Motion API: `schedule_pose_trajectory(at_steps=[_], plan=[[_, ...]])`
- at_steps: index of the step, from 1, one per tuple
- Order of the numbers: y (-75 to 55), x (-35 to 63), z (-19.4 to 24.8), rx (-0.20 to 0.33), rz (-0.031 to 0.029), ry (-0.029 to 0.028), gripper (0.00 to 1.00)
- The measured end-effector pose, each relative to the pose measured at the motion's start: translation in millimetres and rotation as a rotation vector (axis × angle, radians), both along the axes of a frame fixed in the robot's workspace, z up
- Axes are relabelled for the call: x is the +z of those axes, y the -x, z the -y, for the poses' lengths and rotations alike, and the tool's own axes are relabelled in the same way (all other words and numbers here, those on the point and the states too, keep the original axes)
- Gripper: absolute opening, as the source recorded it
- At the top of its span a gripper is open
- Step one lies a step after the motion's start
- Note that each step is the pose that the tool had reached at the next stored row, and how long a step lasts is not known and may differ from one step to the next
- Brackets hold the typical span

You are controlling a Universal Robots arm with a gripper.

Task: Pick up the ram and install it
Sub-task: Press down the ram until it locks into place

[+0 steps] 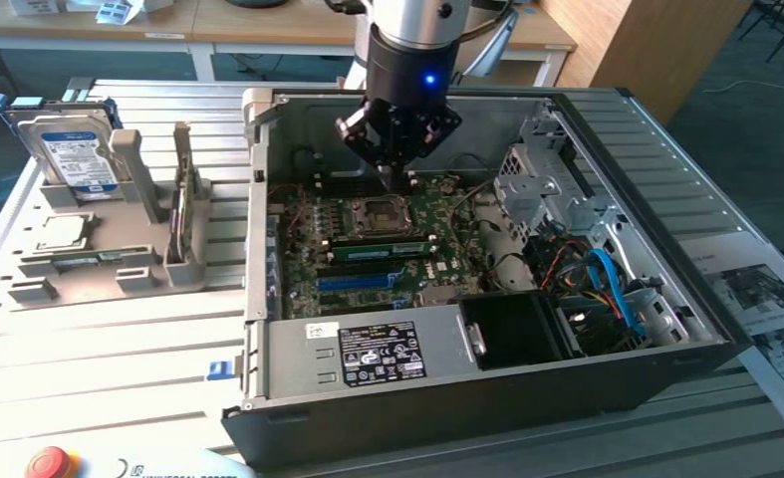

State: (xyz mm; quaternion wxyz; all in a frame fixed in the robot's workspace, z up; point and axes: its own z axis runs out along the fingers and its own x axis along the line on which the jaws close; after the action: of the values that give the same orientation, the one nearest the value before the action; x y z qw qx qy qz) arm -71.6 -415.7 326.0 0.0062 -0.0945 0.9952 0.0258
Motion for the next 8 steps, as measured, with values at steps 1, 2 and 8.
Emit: schedule_pose_trajectory(at_steps=[1,2,8], plan=[[0.0,-0.1,0.0,-0.018,0.0000,0.0000,0.11],[0.0,-0.1,0.0,-0.036,0.0000,0.0001,0.11],[0.0,-0.4,0.0,-0.145,0.0000,0.0000,0.11]])
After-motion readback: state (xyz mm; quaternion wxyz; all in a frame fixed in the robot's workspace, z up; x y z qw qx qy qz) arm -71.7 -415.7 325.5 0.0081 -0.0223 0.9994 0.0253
